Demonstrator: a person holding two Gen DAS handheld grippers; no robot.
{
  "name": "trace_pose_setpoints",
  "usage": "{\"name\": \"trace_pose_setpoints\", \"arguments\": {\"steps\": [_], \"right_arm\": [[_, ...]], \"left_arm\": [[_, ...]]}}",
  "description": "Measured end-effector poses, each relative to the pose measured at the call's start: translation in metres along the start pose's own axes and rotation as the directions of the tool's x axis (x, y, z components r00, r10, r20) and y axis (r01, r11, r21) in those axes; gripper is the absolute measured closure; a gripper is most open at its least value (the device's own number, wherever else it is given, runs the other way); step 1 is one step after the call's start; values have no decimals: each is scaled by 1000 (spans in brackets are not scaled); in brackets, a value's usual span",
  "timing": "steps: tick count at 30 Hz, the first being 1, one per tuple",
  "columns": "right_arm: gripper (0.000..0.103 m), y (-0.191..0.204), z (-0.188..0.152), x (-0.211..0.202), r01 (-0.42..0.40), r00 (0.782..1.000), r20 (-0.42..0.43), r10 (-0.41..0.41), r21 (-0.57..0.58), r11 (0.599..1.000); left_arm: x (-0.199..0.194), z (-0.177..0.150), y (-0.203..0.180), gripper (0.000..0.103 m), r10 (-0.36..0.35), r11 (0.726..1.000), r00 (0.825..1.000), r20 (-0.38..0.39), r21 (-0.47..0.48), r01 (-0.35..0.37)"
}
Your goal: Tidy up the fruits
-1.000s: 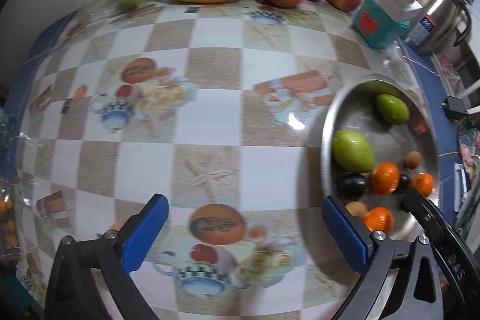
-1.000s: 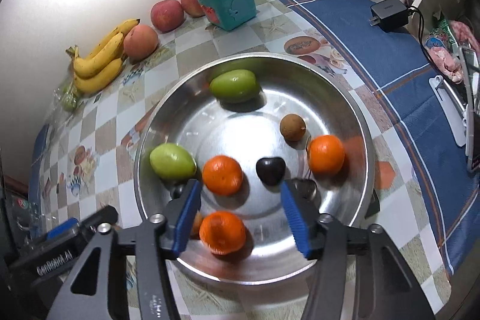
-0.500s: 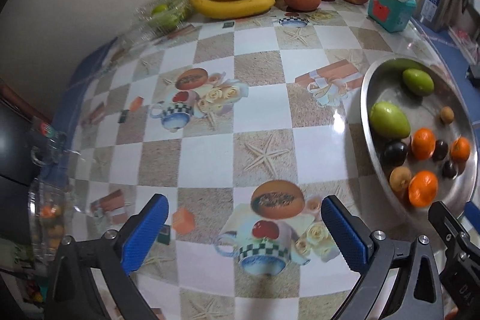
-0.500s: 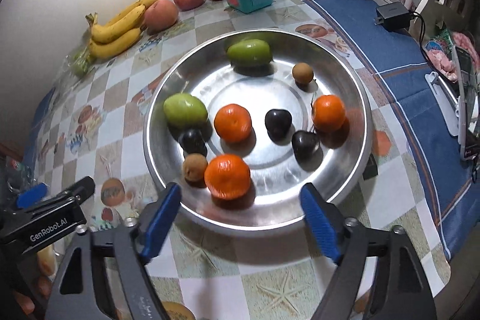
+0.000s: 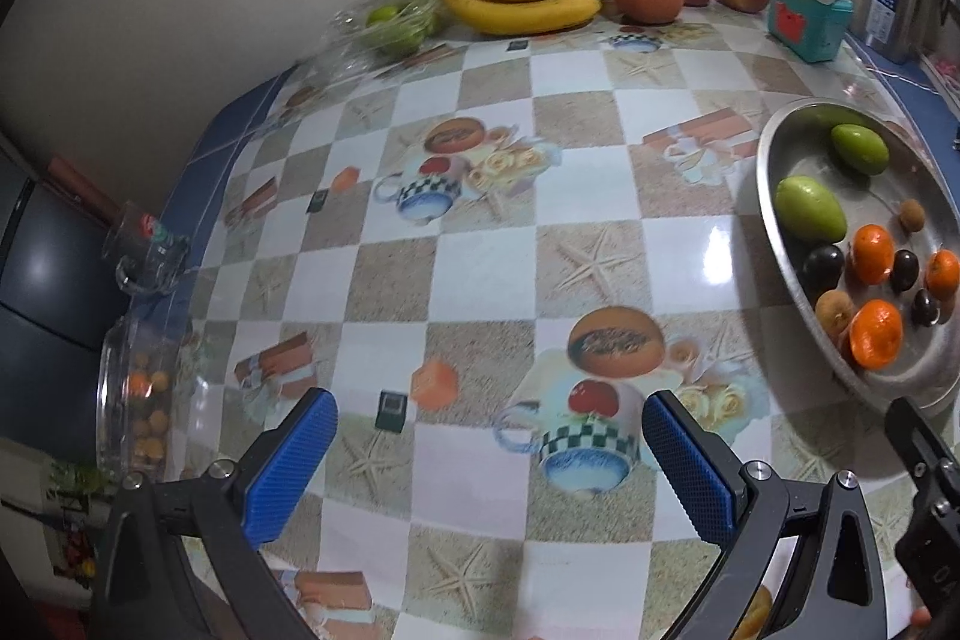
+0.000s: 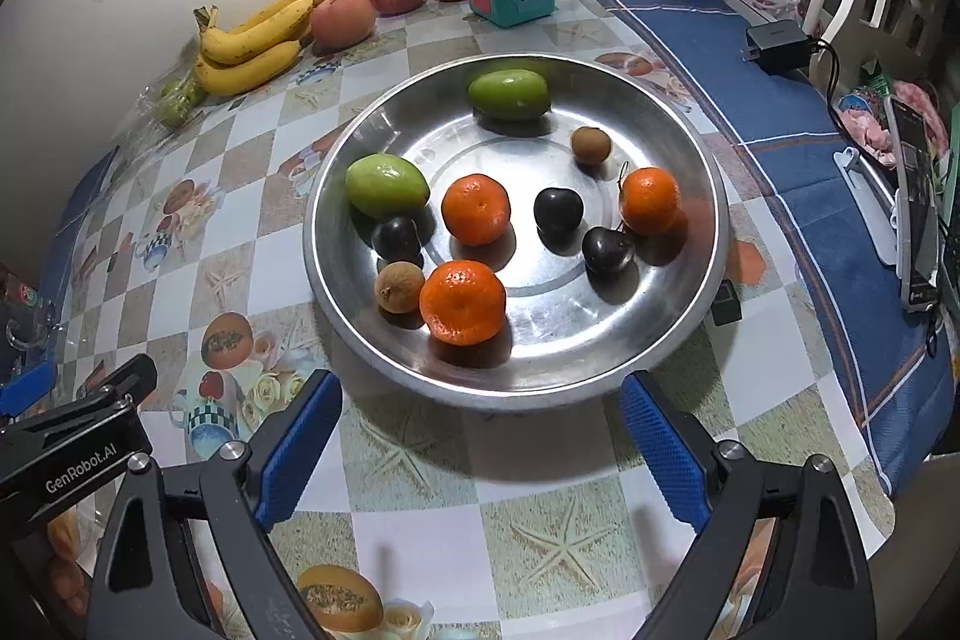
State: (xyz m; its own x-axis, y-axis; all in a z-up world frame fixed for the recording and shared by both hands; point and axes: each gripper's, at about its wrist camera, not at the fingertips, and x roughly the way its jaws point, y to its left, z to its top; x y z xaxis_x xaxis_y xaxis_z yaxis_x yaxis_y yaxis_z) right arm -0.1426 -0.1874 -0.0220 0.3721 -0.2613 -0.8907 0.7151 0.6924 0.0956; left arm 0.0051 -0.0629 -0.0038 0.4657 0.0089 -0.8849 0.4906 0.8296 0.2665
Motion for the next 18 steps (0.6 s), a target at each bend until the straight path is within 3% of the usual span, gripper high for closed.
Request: {"name": "trace_pose_setpoints", "arguments": {"steps": [10, 18], "right_arm": [[9, 0, -6, -16, -13, 999, 39, 13, -1, 1000], [9, 4, -8, -25, -28, 997, 67, 29, -18, 999]], "left_arm": [[-6, -18, 8, 0, -12, 1000, 1000, 2, -20, 12], [-19, -22, 12, 0, -37, 998, 998, 54, -41, 40]]}}
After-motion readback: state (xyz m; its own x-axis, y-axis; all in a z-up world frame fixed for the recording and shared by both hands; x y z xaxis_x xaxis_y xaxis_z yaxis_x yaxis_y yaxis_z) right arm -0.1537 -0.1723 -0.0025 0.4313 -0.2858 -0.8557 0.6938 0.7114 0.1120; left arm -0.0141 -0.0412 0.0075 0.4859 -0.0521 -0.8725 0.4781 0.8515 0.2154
